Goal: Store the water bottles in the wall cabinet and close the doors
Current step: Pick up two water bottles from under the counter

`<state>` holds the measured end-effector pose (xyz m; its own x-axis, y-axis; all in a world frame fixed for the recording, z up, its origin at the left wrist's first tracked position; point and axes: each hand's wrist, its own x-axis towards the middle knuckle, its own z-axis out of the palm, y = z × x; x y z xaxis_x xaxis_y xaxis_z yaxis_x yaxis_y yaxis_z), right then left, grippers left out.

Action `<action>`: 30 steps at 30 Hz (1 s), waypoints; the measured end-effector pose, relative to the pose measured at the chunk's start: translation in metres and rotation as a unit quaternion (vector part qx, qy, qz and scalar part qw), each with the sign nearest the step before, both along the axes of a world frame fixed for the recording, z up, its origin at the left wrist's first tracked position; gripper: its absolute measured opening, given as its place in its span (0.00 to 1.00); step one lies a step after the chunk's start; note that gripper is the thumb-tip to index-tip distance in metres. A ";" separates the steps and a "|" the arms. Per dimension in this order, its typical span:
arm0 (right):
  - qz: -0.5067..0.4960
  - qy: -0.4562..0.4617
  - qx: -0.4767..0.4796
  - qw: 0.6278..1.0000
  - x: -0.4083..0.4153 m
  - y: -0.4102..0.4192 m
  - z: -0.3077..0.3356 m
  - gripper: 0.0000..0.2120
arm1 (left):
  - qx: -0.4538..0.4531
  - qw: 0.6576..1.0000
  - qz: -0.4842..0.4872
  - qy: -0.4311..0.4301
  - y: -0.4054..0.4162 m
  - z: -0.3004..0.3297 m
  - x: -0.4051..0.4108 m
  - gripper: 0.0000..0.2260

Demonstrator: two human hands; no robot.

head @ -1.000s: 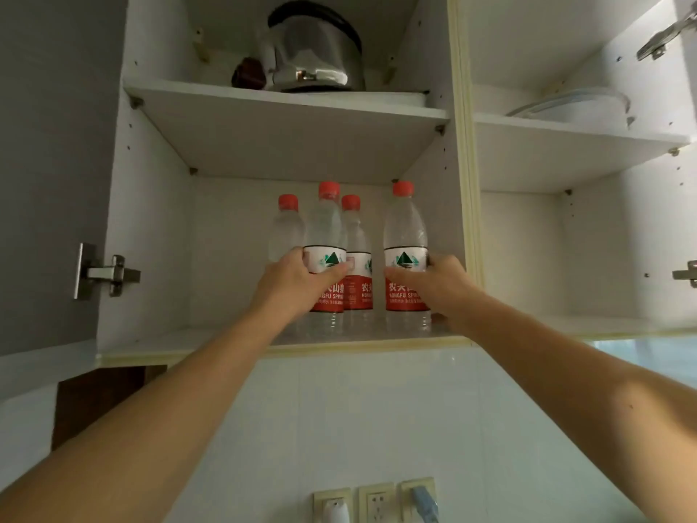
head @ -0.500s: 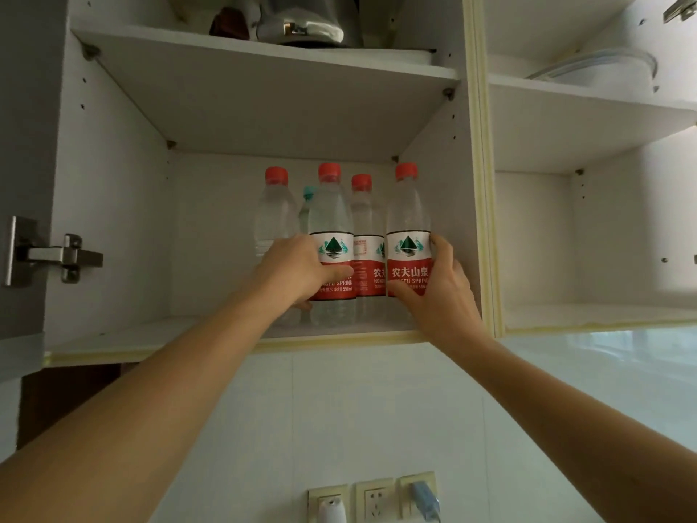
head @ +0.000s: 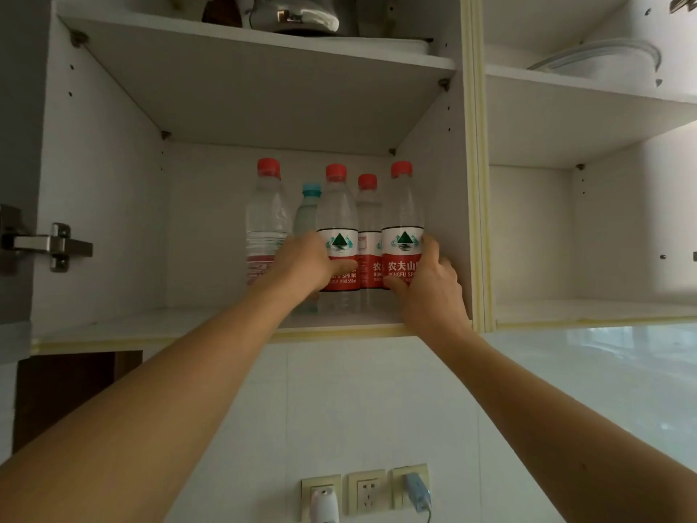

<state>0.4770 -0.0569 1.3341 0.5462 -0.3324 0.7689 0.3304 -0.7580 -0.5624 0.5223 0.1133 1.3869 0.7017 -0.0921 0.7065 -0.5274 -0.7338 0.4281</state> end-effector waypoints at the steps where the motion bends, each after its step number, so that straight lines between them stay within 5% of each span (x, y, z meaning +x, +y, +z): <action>1: -0.003 0.003 0.000 1.000 0.000 0.000 0.000 0.34 | -0.006 1.000 -0.002 -0.004 0.000 -0.001 -0.002 0.23; 8: -0.006 -0.015 -0.017 1.000 -0.009 0.001 -0.007 0.32 | -0.023 0.998 0.035 -0.038 -0.005 -0.025 -0.018 0.19; 14: 0.066 -0.024 -0.097 0.993 -0.047 -0.017 -0.025 0.18 | -0.023 0.993 0.054 -0.101 0.003 -0.045 -0.060 0.15; 23: 0.091 -0.042 -0.151 0.983 -0.162 -0.071 -0.076 0.14 | -0.064 0.986 -0.007 -0.156 -0.020 -0.079 -0.172 0.23; 30: 0.104 0.141 0.008 0.984 -0.236 -0.080 -0.163 0.32 | -0.090 0.991 -0.073 -0.064 -0.053 -0.175 -0.237 0.27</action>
<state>0.2414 -0.1371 1.1707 0.7951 -0.2008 0.5722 0.3065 -0.6811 -0.6650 0.2852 0.0600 1.2114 0.5934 -0.0506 0.8033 -0.6810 -0.5637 0.4675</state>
